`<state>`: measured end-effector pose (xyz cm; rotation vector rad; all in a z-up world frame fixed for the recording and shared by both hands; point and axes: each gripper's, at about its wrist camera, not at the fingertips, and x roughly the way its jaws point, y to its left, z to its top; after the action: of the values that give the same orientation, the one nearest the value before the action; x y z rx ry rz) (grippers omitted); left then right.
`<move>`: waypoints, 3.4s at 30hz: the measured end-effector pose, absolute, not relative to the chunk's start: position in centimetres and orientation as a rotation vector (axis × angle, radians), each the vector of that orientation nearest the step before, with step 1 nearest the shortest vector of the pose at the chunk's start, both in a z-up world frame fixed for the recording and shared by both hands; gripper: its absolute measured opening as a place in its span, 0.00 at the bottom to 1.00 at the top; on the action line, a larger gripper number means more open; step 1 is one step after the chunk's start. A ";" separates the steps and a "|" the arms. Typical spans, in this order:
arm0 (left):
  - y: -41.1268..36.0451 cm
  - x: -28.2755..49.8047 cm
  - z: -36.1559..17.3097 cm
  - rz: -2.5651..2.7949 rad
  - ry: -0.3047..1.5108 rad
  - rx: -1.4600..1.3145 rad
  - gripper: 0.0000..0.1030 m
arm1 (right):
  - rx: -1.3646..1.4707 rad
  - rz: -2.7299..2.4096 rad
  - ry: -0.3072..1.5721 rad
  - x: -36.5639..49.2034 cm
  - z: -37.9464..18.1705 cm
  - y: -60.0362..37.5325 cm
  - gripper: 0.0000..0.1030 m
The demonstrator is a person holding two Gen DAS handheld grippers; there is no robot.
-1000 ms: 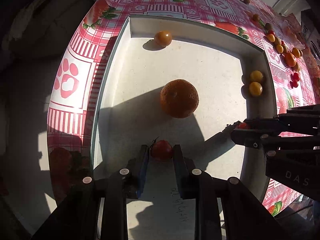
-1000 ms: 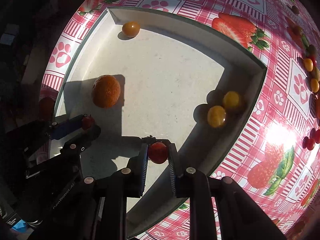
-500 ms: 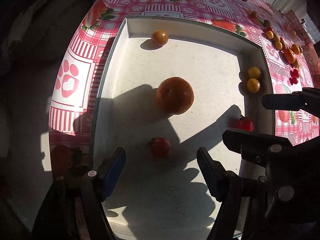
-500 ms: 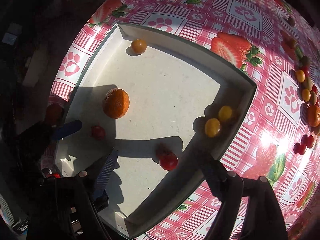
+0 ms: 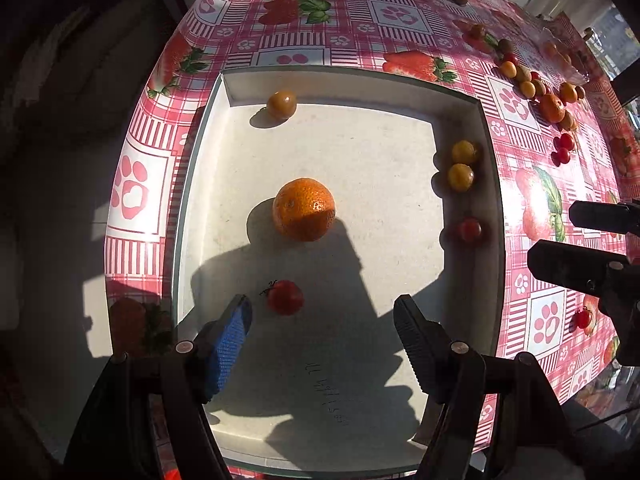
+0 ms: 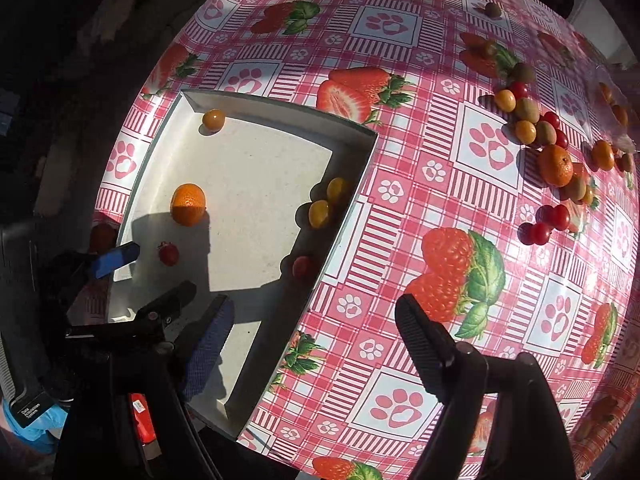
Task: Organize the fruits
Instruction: 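Open both tools to drop the red cherry tomatoes into the tray, then move both open tools back toward the fruit cluster, then grasp a yellow cherry tomato with the right tool while the left tool grasps a red cherry tomato, then carry both tomatoes over the white tray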
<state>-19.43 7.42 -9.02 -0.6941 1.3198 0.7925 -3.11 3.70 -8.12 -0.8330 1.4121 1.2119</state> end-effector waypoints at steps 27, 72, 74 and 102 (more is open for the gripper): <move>3.4 -6.0 -5.4 0.575 1.315 -0.525 0.72 | -0.587 0.895 1.577 10.1 -10.5 -7.6 0.89; 3.2 11.0 -14.2 0.629 1.305 -0.509 0.66 | -0.759 1.192 1.230 21.7 -13.5 4.7 0.40; 3.2 11.1 -14.2 0.631 1.299 -0.509 0.57 | -0.760 1.195 1.221 21.7 -13.4 4.9 0.19; 2.1 4.4 -7.7 0.470 1.234 -0.569 0.19 | -0.447 1.022 1.481 17.6 -10.8 -7.5 0.18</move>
<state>4.38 2.06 -7.67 -0.5687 1.2342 0.4696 17.59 -7.54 -10.79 -0.4472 1.4807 1.0215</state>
